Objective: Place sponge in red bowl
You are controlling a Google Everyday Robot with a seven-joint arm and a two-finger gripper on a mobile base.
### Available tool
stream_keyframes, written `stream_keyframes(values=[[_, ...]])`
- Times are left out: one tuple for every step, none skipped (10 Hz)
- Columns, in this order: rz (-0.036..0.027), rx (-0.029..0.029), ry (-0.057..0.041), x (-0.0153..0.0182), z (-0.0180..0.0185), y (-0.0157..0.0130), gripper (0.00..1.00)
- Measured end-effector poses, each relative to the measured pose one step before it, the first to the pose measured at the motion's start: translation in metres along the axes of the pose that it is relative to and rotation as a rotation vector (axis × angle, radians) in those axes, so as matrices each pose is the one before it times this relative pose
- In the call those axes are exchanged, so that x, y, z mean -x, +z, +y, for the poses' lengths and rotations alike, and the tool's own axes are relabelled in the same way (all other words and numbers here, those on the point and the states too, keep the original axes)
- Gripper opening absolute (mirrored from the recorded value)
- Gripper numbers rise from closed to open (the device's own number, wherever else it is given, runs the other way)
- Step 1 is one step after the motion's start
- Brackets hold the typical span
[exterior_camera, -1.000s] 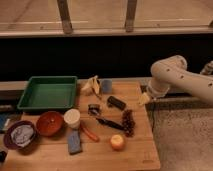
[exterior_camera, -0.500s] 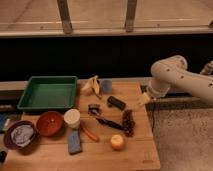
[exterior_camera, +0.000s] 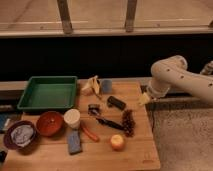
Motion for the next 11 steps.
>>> stream_keyframes(values=[[-0.00004,-0.00002,-0.00002,0.00003,0.0,-0.00002,0.8],[0.0001,0.00007,-0.00013,-0.00001,0.00004,0.00007,0.8],[-0.00008,0.00001,-0.00002,0.00007,0.00004,-0.00003,0.8],[0.00009,-0.00009,-0.00028,0.00005,0.00008,-0.00001,0.8],[0.00322,-0.00022,-0.00235,-0.00046,0.00079,0.00036,0.8],[0.00549,-0.00132,-0.01182,-0.00103,0.00169,0.00119,0.8],[0.0057,0.00216,-0.03306,0.00081,0.01187,0.00082,0.8],[0.00232,0.00792,-0.03536,0.00395,0.01761,0.00148,0.8],[-0.00058,0.00946,-0.02461,0.0063,0.01668,0.00126,0.8],[0.00148,0.01318,-0.02973,0.00757,0.01928,0.00259,0.8],[0.00086,0.01644,-0.04635,0.00987,0.02804,0.00284,0.8]])
